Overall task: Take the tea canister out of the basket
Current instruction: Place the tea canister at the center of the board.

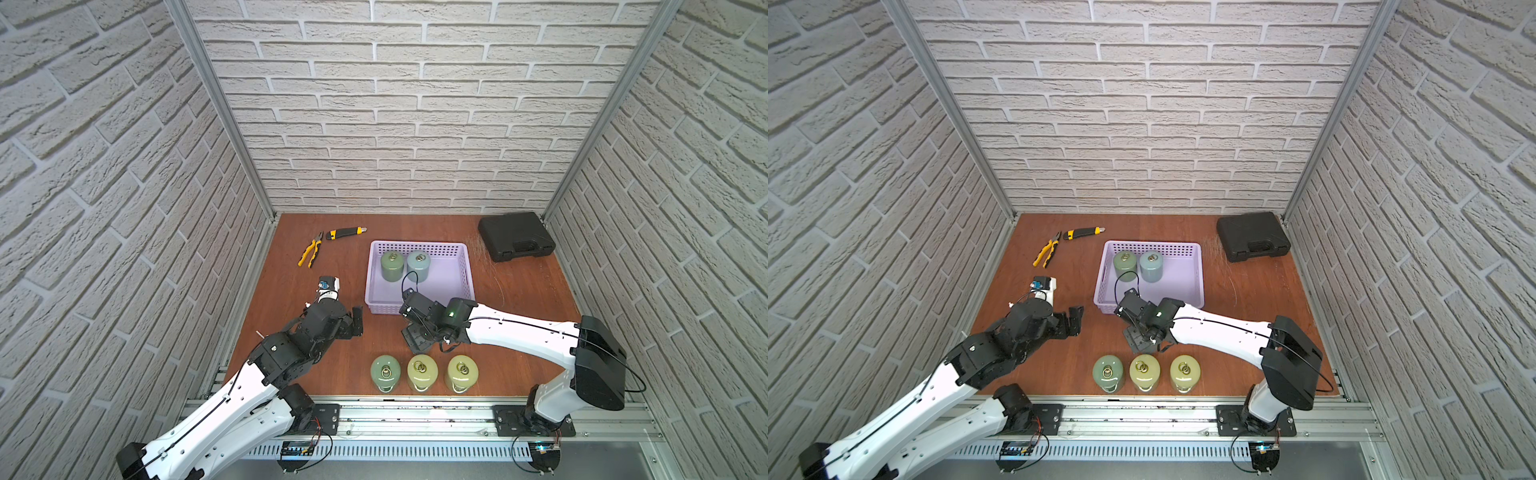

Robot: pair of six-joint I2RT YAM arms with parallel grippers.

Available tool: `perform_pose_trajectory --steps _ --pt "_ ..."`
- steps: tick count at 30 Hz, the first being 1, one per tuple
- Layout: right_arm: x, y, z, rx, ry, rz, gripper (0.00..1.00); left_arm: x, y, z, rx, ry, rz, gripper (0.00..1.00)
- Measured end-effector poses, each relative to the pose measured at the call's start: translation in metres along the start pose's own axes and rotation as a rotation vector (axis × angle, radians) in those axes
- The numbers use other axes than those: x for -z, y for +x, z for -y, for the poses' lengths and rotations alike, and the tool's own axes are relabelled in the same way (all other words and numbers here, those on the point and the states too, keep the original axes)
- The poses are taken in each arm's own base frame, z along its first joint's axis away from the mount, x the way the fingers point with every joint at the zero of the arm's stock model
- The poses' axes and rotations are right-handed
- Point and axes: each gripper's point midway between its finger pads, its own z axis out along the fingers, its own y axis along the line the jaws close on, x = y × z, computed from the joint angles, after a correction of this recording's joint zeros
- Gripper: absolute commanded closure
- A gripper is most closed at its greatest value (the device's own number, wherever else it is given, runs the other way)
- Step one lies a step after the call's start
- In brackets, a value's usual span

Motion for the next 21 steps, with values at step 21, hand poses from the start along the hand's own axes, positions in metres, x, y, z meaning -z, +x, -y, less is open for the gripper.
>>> perform_pose_trajectory --steps 21 --pt "-0.016 0.008 -0.003 -0.014 -0.002 -0.024 0.51 -0.001 0.001 0.0 -0.003 -0.003 -0.006 0.02"
